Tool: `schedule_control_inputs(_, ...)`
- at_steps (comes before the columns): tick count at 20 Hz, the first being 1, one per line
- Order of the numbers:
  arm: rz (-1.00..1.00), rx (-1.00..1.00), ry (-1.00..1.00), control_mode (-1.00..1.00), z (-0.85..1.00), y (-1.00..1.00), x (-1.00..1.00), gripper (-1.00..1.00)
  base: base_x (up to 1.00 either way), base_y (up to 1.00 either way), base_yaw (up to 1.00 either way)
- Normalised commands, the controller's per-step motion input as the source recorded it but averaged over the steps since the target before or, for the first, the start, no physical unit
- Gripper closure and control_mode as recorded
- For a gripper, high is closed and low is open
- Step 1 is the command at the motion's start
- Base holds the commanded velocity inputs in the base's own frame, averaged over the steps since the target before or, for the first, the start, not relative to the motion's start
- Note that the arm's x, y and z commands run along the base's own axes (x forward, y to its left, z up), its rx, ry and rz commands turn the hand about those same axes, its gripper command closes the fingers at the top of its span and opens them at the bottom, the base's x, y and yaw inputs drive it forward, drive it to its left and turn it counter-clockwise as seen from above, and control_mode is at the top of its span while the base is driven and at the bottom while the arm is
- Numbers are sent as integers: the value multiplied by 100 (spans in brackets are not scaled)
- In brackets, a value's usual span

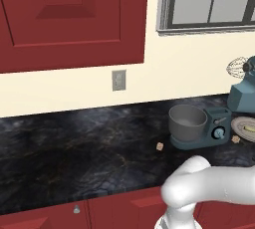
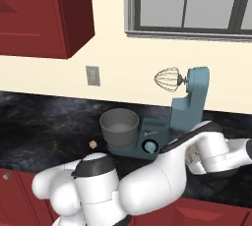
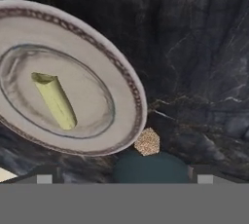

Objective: Add butter and sugar cubes to the stand mixer bowl and then turn on the stand mixer to begin making frosting.

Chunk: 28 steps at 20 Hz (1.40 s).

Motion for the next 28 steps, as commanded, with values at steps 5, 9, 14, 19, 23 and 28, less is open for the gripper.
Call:
schedule_control_inputs(5,0,0,0,-100,-21,0,22,-100,0,0,0)
schedule_control_inputs(9,0,0,4,-100,-12,0,35,-100,0,0,0)
schedule_control_inputs(14,0,0,12,-100,-10,0,35,-100,0,0,0)
schedule_control_inputs(19,0,0,13,-100,-18,-8,24,-100,0,0,0)
schedule_control_inputs(23,0,1,8,-100,-23,-22,5,-100,0,0,0)
schedule_control_inputs(28,0,1,3,-100,-21,-25,6,-100,0,0,0)
